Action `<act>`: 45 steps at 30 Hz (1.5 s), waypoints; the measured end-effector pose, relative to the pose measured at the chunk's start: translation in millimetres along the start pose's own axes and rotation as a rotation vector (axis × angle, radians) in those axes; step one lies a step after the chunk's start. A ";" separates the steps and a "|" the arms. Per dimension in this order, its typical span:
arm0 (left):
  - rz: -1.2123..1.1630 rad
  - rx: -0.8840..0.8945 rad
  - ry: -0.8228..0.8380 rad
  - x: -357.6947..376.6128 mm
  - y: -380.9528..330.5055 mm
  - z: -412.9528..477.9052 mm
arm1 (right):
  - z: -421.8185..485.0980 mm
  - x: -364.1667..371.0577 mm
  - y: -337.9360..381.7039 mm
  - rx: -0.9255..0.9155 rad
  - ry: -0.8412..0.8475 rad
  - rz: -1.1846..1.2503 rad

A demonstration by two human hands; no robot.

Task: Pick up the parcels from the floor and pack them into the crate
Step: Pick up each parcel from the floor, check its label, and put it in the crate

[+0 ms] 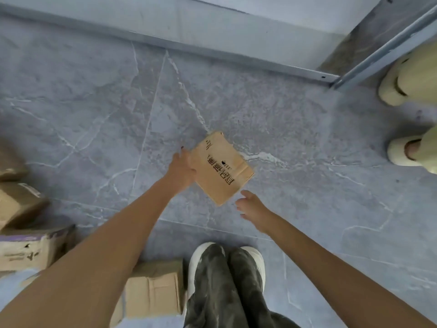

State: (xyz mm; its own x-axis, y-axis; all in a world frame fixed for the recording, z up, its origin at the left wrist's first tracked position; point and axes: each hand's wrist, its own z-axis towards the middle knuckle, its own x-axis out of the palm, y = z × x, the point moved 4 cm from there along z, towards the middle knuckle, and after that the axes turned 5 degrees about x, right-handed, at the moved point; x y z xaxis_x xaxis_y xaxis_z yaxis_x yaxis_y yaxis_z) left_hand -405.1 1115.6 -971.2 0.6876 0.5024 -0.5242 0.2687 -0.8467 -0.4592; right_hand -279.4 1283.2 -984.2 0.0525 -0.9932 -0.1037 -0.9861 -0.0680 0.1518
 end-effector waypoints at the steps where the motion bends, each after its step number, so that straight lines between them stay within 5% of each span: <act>1: -0.049 0.010 -0.001 4.6 5.9 8.0 | 8.2 5.5 2.2 -0.021 0.044 0.037; 10: -0.360 0.064 -0.186 -47.1 -44.5 -75.2 | -84.1 -31.6 31.0 -0.170 -0.043 0.261; 15: -0.448 0.085 -0.250 -135.7 -110.2 -190.2 | -242.1 -70.9 75.0 -0.346 -0.056 0.316; 21: -0.874 0.023 -0.352 -287.7 -197.3 -334.6 | -455.1 -87.3 157.3 -0.622 -0.044 0.276; 32: -0.852 0.153 -0.590 -492.9 -302.4 -604.6 | -790.1 -73.7 237.0 -1.105 -0.026 0.262; 39: -0.948 0.245 -0.466 -533.1 -283.5 -740.7 | -910.0 -25.5 192.5 -1.410 -0.017 0.248; 45: -0.880 0.336 -0.289 -549.2 -215.2 -818.8 | -976.4 39.9 154.5 -1.362 -0.020 0.231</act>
State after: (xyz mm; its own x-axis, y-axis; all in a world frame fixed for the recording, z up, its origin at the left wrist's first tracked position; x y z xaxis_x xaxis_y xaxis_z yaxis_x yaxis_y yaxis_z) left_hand -288.3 878.7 2.8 0.1308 0.9909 -0.0324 0.3689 -0.0790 -0.9261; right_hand -275.5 1141.0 -5.1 -0.1032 -0.9938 0.0423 -0.0408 0.0468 0.9981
